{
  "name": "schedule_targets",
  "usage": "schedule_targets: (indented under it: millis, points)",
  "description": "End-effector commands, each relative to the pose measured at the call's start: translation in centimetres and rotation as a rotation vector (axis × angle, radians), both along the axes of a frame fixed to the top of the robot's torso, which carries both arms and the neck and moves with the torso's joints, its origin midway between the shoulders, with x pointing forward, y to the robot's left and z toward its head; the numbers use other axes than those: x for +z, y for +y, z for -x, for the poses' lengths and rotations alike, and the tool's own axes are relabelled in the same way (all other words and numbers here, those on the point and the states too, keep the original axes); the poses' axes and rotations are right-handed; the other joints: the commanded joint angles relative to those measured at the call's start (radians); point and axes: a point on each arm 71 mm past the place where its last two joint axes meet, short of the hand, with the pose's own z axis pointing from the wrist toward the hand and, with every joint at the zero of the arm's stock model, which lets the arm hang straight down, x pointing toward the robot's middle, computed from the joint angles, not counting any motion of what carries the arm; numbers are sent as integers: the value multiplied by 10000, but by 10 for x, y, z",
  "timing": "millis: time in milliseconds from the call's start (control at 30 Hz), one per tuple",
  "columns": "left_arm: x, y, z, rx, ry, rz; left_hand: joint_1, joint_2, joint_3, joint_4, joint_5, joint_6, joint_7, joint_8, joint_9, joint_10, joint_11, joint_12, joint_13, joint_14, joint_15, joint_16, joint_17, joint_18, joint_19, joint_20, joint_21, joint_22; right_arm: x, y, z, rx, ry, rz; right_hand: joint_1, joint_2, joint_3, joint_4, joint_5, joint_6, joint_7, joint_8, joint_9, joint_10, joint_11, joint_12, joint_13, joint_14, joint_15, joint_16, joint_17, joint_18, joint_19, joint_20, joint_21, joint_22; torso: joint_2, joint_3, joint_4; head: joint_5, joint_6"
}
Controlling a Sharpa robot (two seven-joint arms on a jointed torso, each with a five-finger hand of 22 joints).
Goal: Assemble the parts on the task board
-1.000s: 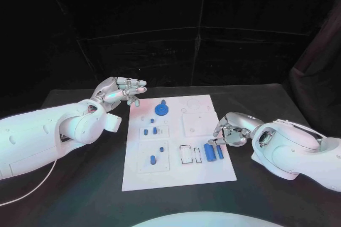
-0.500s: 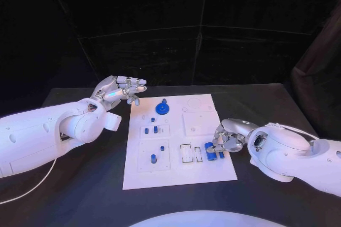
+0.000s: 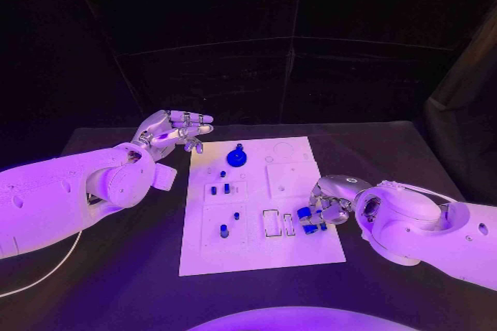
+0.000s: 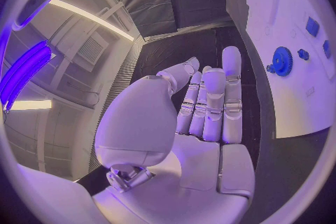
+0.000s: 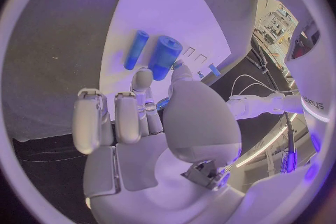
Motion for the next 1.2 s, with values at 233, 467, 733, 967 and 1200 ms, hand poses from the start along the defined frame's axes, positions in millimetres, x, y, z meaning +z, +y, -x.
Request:
schedule_targets:
  millis: [233,467,733,967,1200]
  points:
    - [1,0,0,-93,2,82,35,76,-74,-13,-15,-9,71,46,-9,-47,23,45,-11,-81,10,-33,-7,144,-41,26,-62,-15,-11,6,2,201,307,341,-45,255,-42,-11,39,135,-77,198,127,65,-70,296,399,465,-20,80,61,-88,101,-22,61,860,-3,-12,-6,11,-41]
    - [1,0,1,-92,8,81,37,75,-79,-18,-19,-13,74,49,-9,-53,25,51,-12,-84,11,-33,-18,144,-40,27,-64,-19,-12,7,1,41,239,141,61,702,-7,-31,300,346,-162,289,261,167,-146,432,692,478,-81,137,155,-110,162,-75,121,959,-6,-15,11,15,-56]
    - [1,1,1,-83,12,80,37,75,-79,-18,-19,-13,74,49,-9,-53,25,51,-12,-84,11,-33,-18,144,-40,27,-64,-19,-1,9,5,-437,-597,-997,445,1103,38,-74,1037,689,-297,303,428,536,-275,867,1299,539,-188,336,516,-163,314,-174,256,1179,-17,-3,-26,49,-34]
    - [1,0,0,-102,14,83,37,75,-79,-18,-19,-13,74,49,-9,-53,25,51,-12,-84,11,-33,-18,144,-40,27,-64,-19,9,10,14,-954,-699,-2291,564,1180,-4,-62,1352,786,-327,232,493,637,-309,927,1459,561,-218,422,667,-187,381,-210,315,1275,-31,-27,8,-4,12]
    - [1,-1,0,-133,17,91,37,75,-79,-18,-19,-13,74,49,-9,-53,25,51,-12,-84,11,-33,-18,144,-40,27,-64,-19,8,23,17,-1077,-130,-2898,485,1243,-106,-26,1719,870,-347,159,555,680,-322,877,1516,565,-232,455,722,-192,396,-229,331,1301,1,-17,30,43,47]
